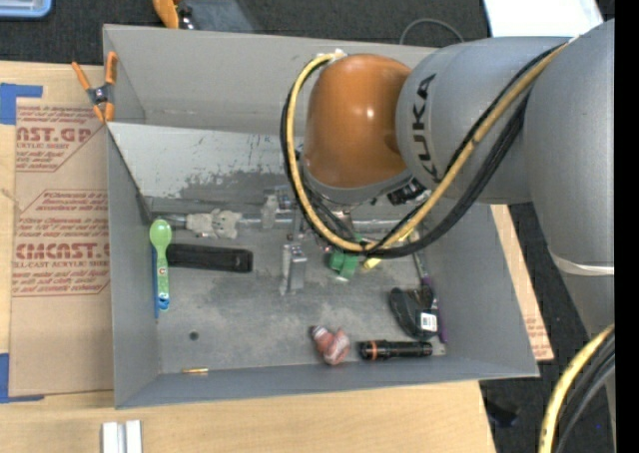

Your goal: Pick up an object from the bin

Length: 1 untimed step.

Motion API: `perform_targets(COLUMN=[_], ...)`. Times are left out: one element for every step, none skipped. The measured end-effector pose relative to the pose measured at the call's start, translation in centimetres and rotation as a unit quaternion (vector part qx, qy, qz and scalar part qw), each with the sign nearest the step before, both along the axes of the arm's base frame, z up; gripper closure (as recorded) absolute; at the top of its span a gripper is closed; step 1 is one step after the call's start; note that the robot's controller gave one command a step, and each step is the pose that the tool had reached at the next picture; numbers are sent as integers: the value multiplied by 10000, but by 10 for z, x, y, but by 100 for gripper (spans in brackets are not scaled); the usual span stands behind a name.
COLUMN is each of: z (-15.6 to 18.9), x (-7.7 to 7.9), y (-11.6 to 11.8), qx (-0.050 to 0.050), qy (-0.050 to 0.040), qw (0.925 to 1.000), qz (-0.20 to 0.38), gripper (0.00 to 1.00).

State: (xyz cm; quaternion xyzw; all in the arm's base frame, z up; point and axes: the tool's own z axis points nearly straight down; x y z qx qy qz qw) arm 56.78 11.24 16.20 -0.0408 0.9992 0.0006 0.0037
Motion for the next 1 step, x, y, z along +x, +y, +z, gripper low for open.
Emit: perform_targets(z=[-10], x=[-1], y=[83], qx=[11], qy=[-23], qw=[9983], qz=[-574], gripper=[0])
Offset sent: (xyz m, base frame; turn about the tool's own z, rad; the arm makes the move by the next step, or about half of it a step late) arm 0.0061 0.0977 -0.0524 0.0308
